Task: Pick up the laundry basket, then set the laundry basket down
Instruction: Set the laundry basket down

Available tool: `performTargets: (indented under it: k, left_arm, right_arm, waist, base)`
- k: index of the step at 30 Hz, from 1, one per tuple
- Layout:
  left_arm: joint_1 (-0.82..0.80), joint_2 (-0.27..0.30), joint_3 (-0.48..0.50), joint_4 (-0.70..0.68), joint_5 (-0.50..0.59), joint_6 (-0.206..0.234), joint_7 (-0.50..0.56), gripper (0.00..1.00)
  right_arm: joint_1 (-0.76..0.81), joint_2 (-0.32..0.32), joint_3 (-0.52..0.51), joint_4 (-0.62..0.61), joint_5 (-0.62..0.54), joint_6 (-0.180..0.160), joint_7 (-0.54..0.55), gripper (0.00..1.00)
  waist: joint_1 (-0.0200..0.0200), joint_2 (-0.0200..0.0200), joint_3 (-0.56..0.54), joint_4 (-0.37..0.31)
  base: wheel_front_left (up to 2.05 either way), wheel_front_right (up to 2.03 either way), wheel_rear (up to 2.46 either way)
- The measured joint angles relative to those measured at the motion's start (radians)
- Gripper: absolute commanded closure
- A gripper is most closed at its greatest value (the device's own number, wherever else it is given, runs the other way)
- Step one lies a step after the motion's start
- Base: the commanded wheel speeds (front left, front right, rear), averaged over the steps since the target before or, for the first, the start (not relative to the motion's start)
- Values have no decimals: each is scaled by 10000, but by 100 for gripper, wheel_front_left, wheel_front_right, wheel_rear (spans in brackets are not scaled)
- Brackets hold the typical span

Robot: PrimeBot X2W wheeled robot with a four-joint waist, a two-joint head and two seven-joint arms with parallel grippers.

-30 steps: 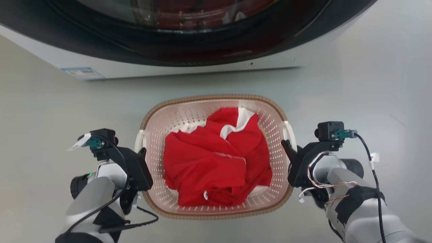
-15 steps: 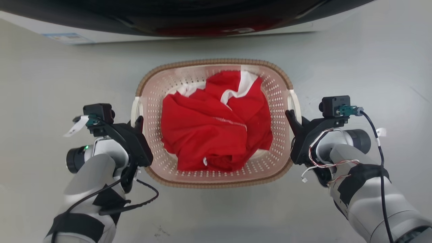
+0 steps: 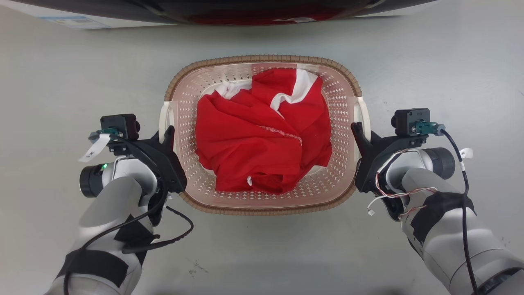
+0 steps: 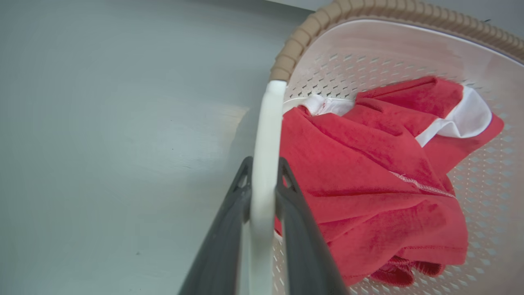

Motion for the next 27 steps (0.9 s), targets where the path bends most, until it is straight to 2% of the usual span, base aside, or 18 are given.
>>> performTargets:
  k: [8,27]
  left_arm:
    - [-174,-17,-165,167,73,-169,-4,100]
    - [-341,-65,-222,347,75,-267,-119,100]
  right_arm:
    - [-6,38,-15,226,6,0,-174,100]
    - [-187,46,-15,382,15,31,-351,100]
  waist:
    - [0,-1,196,-52]
    - [-3,-3,343,-5]
  base:
    - [0,0,0]
    - [0,0,0]
